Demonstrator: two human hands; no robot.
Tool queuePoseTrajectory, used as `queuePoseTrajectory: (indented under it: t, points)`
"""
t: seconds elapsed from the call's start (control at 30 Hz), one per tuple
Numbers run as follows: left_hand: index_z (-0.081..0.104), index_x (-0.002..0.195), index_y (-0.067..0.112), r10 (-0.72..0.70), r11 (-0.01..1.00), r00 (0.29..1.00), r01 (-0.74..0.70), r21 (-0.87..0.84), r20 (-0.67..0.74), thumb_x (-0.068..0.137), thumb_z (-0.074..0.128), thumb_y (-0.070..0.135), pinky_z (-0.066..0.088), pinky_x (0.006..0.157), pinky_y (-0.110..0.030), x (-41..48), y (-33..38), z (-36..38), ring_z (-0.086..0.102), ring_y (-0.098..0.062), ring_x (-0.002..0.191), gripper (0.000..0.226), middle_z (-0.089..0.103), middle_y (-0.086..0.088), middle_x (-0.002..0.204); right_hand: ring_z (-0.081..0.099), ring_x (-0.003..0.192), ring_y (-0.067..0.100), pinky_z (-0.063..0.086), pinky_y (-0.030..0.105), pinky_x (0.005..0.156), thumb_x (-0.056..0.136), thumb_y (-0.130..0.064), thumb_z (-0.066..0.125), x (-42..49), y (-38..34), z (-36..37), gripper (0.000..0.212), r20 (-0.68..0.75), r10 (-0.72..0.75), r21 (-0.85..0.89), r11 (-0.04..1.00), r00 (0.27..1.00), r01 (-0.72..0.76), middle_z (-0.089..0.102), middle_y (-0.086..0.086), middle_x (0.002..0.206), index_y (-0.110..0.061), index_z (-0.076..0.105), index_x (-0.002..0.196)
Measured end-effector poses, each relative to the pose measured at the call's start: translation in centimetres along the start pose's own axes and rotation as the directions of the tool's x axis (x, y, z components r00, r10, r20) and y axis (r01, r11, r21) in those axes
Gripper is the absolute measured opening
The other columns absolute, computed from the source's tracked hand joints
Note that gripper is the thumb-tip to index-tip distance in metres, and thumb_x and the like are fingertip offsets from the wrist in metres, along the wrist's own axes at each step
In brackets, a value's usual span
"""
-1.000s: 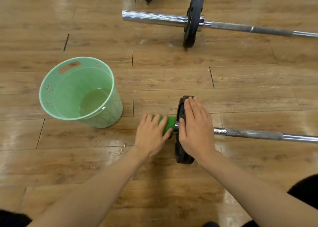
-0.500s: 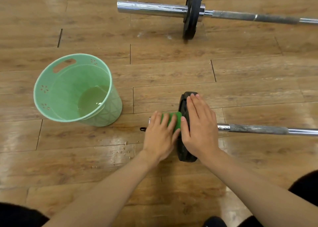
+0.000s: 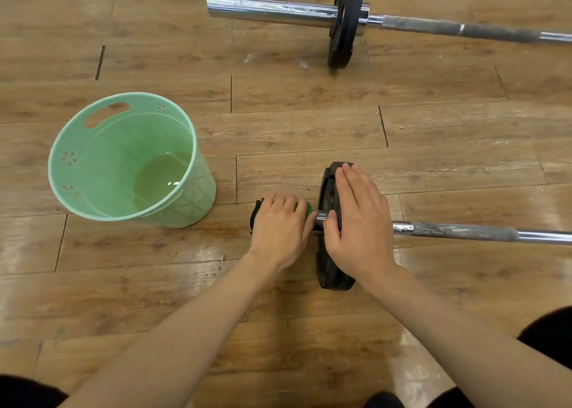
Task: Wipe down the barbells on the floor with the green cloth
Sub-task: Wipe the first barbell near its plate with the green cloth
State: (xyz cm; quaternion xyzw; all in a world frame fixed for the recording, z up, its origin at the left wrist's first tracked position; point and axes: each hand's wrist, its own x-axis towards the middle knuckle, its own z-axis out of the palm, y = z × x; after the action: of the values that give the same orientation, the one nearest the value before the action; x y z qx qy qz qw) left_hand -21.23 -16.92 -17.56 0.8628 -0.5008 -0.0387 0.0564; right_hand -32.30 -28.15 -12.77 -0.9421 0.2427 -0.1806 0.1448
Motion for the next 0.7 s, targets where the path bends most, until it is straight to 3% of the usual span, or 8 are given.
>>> queuePoseTrajectory:
  t: [0.07,0.2,0.27,0.4,0.53,0.7]
  points:
    - [0.061,0.112,0.013,-0.036,0.999,0.999,0.036,0.009,-0.004,0.111,0.035,0.043,0.042,0.09,-0.044,-0.8,-0.4,0.2,0.06,-0.032,0.094,0.039,0.066,-0.01,0.101,0.038,0.15,0.033,0.039,0.052,0.118,0.091,-0.024,0.043,-0.1,0.0,0.0,0.065,-0.006,-0.005,0.011,1.0,1.0,0.006,0.048,0.018,0.156,0.003,0.047,0.15]
    - [0.053,0.143,0.007,-0.048,0.997,0.996,0.053,0.061,-0.069,0.111,0.038,0.036,0.036,0.117,-0.049,-3.7,0.0,1.4,0.053,-0.037,0.125,0.046,0.06,-0.015,0.132,0.037,0.151,0.033,0.037,0.052,0.119,0.09,-0.022,0.045,-0.8,-0.2,-0.1,0.066,-0.022,-0.017,0.019,1.0,1.0,0.018,0.046,0.018,0.157,0.003,0.046,0.151]
    - [0.053,0.145,0.006,-0.029,0.997,0.995,0.036,0.071,-0.095,0.111,0.034,0.032,0.035,0.12,-0.048,-3.0,0.7,1.7,0.055,-0.036,0.127,0.047,0.062,-0.014,0.134,0.035,0.152,0.032,0.036,0.051,0.12,0.09,-0.021,0.045,-1.0,-0.3,-0.1,0.066,-0.024,-0.006,0.032,0.999,1.0,0.006,0.046,0.018,0.158,0.003,0.046,0.151]
    - [0.059,0.136,0.007,0.081,0.995,0.995,-0.077,0.058,-0.062,0.102,0.037,0.025,0.041,0.112,-0.044,-0.8,2.2,1.9,0.062,-0.033,0.114,0.045,0.067,-0.011,0.124,0.035,0.152,0.03,0.035,0.051,0.12,0.091,-0.023,0.043,-0.8,-0.3,-0.2,0.066,-0.014,0.031,0.061,0.998,0.999,-0.03,0.045,0.016,0.159,0.002,0.046,0.152]
    - [0.057,0.138,0.009,0.138,0.99,0.988,-0.136,0.033,-0.075,0.107,0.038,0.032,0.043,0.104,-0.043,-1.6,0.3,1.7,0.059,-0.031,0.111,0.043,0.065,-0.01,0.125,0.036,0.151,0.032,0.037,0.052,0.118,0.091,-0.021,0.046,-1.0,-0.2,-0.1,0.065,-0.024,0.001,0.07,0.998,1.0,0.001,0.046,0.017,0.158,0.002,0.046,0.152]
    - [0.054,0.142,0.018,-0.015,1.0,1.0,0.015,-0.009,-0.001,0.107,0.03,0.036,0.045,0.094,-0.043,-3.1,-3.8,0.5,0.057,-0.029,0.106,0.046,0.063,-0.008,0.122,0.038,0.15,0.034,0.04,0.055,0.115,0.089,-0.018,0.048,-1.4,-0.3,0.0,0.064,-0.062,-0.015,0.091,0.996,0.998,0.021,0.048,0.019,0.156,0.004,0.048,0.149]
